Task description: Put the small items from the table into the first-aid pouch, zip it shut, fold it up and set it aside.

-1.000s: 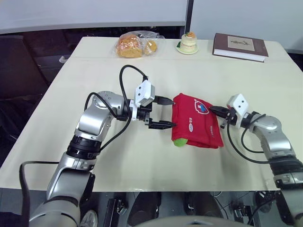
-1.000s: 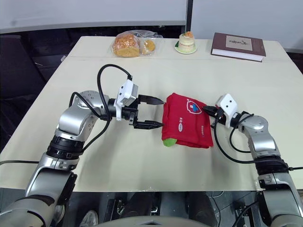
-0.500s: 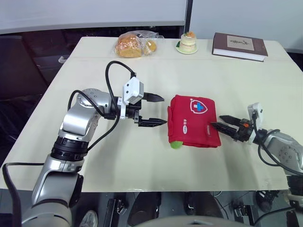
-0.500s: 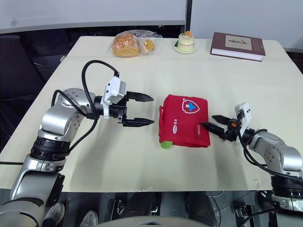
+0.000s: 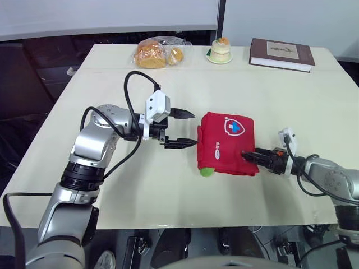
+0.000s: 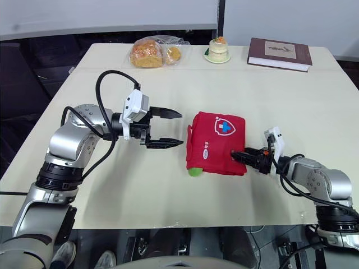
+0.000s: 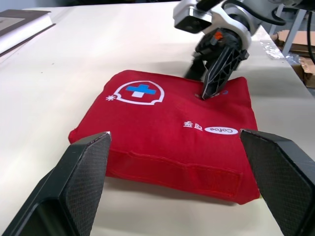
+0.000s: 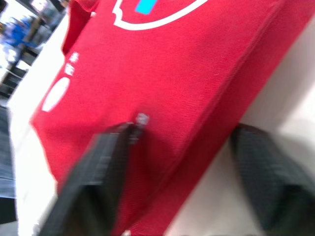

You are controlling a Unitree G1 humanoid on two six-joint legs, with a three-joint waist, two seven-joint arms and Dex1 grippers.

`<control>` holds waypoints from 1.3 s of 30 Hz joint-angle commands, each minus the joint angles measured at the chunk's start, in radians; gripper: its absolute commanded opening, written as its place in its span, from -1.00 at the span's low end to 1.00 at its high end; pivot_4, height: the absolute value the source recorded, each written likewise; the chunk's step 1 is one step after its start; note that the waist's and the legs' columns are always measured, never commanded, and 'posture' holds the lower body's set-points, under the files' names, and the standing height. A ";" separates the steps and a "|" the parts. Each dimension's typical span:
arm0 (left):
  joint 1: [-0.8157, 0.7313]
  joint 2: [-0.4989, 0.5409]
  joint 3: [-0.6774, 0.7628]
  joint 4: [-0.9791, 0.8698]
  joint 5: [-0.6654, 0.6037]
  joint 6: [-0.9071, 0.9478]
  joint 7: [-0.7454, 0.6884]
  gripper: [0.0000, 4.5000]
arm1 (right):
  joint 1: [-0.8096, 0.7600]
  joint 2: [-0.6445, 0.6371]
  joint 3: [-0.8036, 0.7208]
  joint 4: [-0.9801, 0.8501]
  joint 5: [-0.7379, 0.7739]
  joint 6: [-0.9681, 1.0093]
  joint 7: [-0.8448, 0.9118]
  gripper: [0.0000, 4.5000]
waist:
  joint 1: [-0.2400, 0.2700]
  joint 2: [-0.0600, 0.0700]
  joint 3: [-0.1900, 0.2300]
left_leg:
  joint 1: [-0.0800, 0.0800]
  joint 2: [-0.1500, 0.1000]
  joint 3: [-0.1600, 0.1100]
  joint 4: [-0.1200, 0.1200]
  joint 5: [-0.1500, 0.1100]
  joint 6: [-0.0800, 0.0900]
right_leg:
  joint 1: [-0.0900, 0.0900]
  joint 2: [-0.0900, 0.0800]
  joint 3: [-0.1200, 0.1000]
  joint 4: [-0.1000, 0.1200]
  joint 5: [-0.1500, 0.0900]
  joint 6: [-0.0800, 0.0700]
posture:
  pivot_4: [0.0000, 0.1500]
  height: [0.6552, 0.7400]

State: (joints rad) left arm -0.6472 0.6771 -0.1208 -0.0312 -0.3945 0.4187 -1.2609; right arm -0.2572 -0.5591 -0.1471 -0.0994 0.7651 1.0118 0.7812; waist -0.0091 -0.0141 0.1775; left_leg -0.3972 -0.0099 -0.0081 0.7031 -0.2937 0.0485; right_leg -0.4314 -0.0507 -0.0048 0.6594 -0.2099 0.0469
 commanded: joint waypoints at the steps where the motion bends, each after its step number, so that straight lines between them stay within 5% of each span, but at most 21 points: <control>1: -0.002 0.003 0.043 -0.052 -0.026 -0.009 0.017 1.00 | -0.008 0.040 -0.086 -0.009 0.071 0.033 -0.056 -0.38 | 0.000 0.000 0.000 | 0.000 0.000 0.000 0.000 0.000 0.000 | 0.000 0.000 0.000 0.000 0.000 0.000 | 1.00 0.74; 5: -0.013 -0.006 0.054 -0.056 -0.033 -0.003 0.039 1.00 | -0.074 0.122 -0.214 0.073 0.055 -0.052 -0.222 -0.98 | 0.000 0.000 0.000 | 0.000 0.000 0.000 0.000 0.000 0.000 | 0.000 0.000 0.000 0.000 0.000 0.000 | 1.00 0.74; 17: -0.094 -0.085 0.084 -0.039 -0.057 0.022 0.153 1.00 | -0.475 0.318 -0.558 0.498 -0.014 -0.654 -0.729 -0.98 | -0.007 0.001 0.001 | -0.001 -0.001 0.001 -0.001 0.002 -0.004 | -0.002 -0.001 0.001 0.001 0.000 0.000 | 1.00 0.74; 24: -0.105 -0.103 0.099 -0.051 -0.067 0.058 0.208 1.00 | -0.544 0.351 -0.563 0.668 -0.034 -0.771 -0.807 -0.98 | -0.012 0.003 0.002 | -0.001 0.000 0.005 -0.002 0.002 -0.004 | -0.004 0.000 0.004 0.002 0.000 0.000 | 1.00 0.74; 27: -0.098 -0.120 0.116 -0.075 -0.103 0.118 0.242 1.00 | -0.508 0.354 -0.545 0.644 -0.023 -0.721 -0.804 -0.51 | -0.012 0.003 0.002 | -0.001 0.000 0.005 -0.002 0.001 -0.002 | -0.004 0.000 0.004 0.002 0.000 0.000 | 1.00 0.74; 34: -0.007 -0.072 0.116 -0.158 -0.113 0.186 0.270 1.00 | -0.249 0.301 -0.409 0.331 -0.005 -0.524 -0.670 0.99 | -0.007 0.004 0.001 | -0.001 0.000 0.004 -0.003 0.001 -0.002 | -0.004 -0.001 0.004 0.001 0.000 0.000 | 1.00 0.74; 39: 0.115 -0.001 0.145 -0.231 -0.128 0.224 0.277 1.00 | 0.027 0.165 -0.286 0.042 -0.037 -0.523 -0.403 0.99 | -0.004 0.004 0.002 | -0.001 0.000 0.003 -0.003 0.000 0.000 | -0.003 -0.001 0.004 0.000 0.000 0.000 | 1.00 0.74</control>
State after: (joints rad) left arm -0.5417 0.6621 -0.0036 -0.2092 -0.5047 0.6388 -0.9849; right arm -0.2450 -0.3597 -0.4472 0.0530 0.7320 0.5114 0.2879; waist -0.0127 -0.0102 0.1792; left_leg -0.3981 -0.0102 -0.0045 0.6997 -0.2937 0.0486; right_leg -0.4345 -0.0516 -0.0011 0.6593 -0.2098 0.0471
